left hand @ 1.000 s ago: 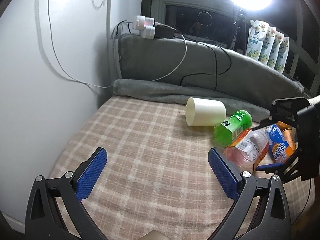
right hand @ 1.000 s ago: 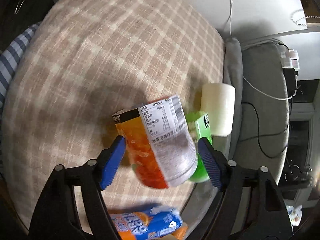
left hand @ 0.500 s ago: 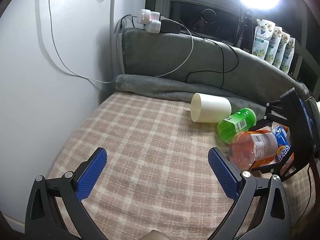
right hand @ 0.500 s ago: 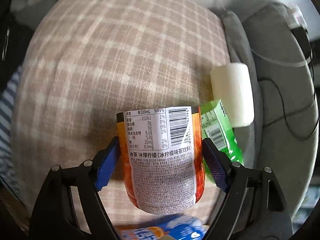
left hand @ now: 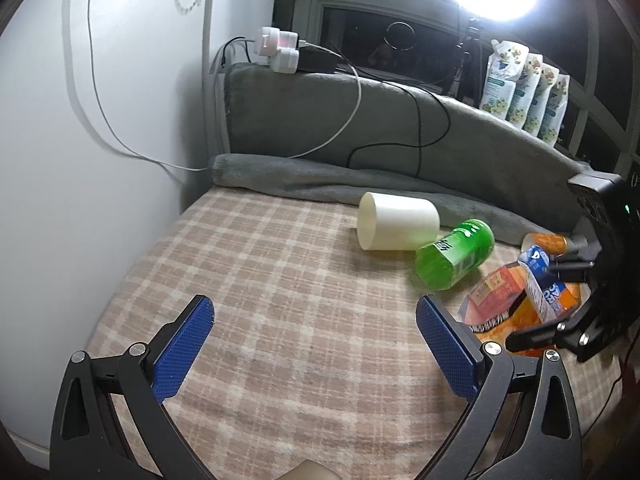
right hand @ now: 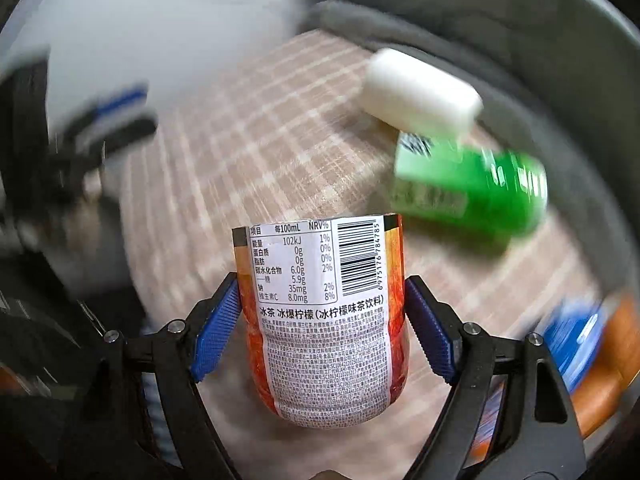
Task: Flip cup upright
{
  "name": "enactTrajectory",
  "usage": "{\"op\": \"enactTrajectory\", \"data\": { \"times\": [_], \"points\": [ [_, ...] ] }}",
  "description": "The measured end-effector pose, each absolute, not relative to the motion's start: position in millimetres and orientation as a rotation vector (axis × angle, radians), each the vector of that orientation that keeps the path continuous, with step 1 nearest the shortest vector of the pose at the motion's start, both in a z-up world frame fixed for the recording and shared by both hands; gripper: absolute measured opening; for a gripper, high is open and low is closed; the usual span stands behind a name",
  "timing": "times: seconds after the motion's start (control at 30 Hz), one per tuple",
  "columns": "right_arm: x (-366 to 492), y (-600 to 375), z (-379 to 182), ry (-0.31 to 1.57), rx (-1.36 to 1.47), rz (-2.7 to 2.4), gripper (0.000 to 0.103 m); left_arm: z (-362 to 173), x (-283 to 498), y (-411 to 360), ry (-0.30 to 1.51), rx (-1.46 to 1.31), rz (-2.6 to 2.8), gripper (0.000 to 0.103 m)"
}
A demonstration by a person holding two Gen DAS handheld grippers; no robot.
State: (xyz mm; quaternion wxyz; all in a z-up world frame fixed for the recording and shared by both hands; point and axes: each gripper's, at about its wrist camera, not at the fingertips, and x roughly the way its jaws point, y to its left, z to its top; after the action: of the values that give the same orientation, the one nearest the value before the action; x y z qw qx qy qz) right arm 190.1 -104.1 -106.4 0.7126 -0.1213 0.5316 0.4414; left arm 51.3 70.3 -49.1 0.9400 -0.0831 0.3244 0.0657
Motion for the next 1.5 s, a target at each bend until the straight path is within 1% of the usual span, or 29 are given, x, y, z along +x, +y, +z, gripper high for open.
{"op": "enactTrajectory", "data": {
  "times": [0.17,0.27,0.37,0.47,0.7,1.03,1.17,1.5],
  "points": [
    [198.8,-133.5,-132.0,1.338,0.098,0.839,0.083,-49.6,51.0,62.1,0.686,-0.192,0.072,0.101],
    [205.2,-153.9,-151.0,1.393,0.292,0.755,0.083,-51.3,51.6,53.8,0.711,-0.215,0.016,0.101],
    [206.4,-166.7,-157.2,1.388,0.348,0.712,0.084,-52.0,52.9,43.7,0.735,-0.234,-0.048,0.101],
    [205.6,-171.8,-159.0,1.369,0.351,0.689,0.088,-53.2,56.5,33.7,0.764,-0.267,-0.127,0.101],
    [183.8,-185.4,-137.8,1.248,0.362,0.731,0.089,-67.9,72.2,14.1,0.901,-0.461,-0.337,0.100],
    [108.7,-276.9,-90.5,0.965,0.434,0.626,0.089,-96.8,103.1,-2.4,1.053,-0.783,-0.463,0.100],
    [79.5,-304.7,-84.3,0.885,0.462,0.549,0.089,-104.8,111.5,-12.3,1.082,-0.833,-0.463,0.100],
    [54.8,-345.7,-86.7,0.844,0.525,0.446,0.089,-121.0,130.6,-25.0,1.123,-0.859,-0.443,0.100]
  ]
}}
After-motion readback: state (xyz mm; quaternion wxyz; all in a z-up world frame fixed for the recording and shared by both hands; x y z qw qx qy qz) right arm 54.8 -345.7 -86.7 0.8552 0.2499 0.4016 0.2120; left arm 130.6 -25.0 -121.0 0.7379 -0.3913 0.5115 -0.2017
